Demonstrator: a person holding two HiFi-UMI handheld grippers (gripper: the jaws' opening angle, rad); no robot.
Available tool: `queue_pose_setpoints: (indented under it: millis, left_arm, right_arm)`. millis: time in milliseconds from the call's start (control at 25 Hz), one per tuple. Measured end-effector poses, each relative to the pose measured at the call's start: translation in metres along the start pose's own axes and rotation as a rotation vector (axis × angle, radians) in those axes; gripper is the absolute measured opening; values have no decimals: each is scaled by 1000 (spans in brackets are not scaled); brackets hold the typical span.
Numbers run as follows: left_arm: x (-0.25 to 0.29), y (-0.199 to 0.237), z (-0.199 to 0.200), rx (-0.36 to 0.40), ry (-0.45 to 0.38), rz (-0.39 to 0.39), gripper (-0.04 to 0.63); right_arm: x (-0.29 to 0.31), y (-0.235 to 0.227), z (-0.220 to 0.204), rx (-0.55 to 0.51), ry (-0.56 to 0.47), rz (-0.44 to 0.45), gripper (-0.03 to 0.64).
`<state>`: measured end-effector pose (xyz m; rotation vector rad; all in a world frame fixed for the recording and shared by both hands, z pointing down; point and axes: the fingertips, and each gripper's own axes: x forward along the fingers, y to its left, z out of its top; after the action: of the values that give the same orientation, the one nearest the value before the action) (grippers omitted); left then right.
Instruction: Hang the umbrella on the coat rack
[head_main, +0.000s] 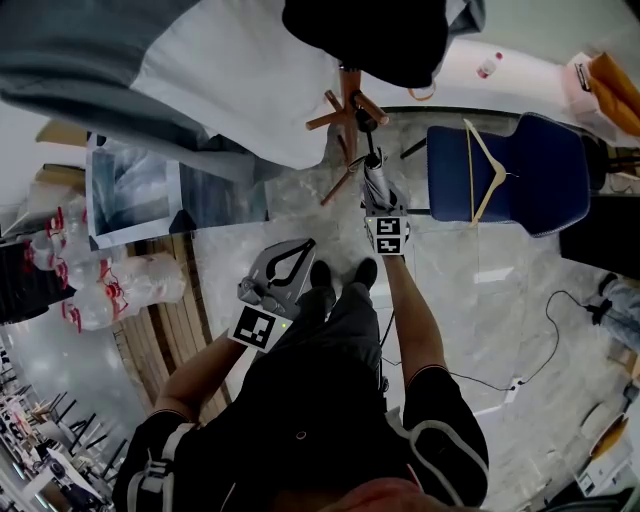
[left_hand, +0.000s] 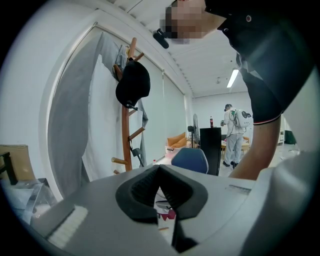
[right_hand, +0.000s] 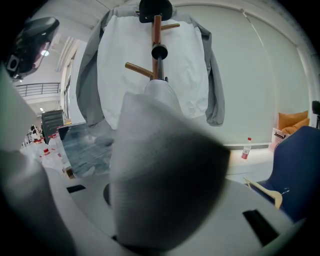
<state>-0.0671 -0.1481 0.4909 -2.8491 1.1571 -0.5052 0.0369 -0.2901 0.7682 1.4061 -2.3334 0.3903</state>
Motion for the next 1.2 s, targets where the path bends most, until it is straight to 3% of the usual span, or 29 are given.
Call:
queue_pose_setpoints:
  millis: [1200]
  left_arm:
    - [12, 8, -15, -6, 12, -1, 2]
  right_arm:
    - [82, -21, 13, -97, 76, 7, 153]
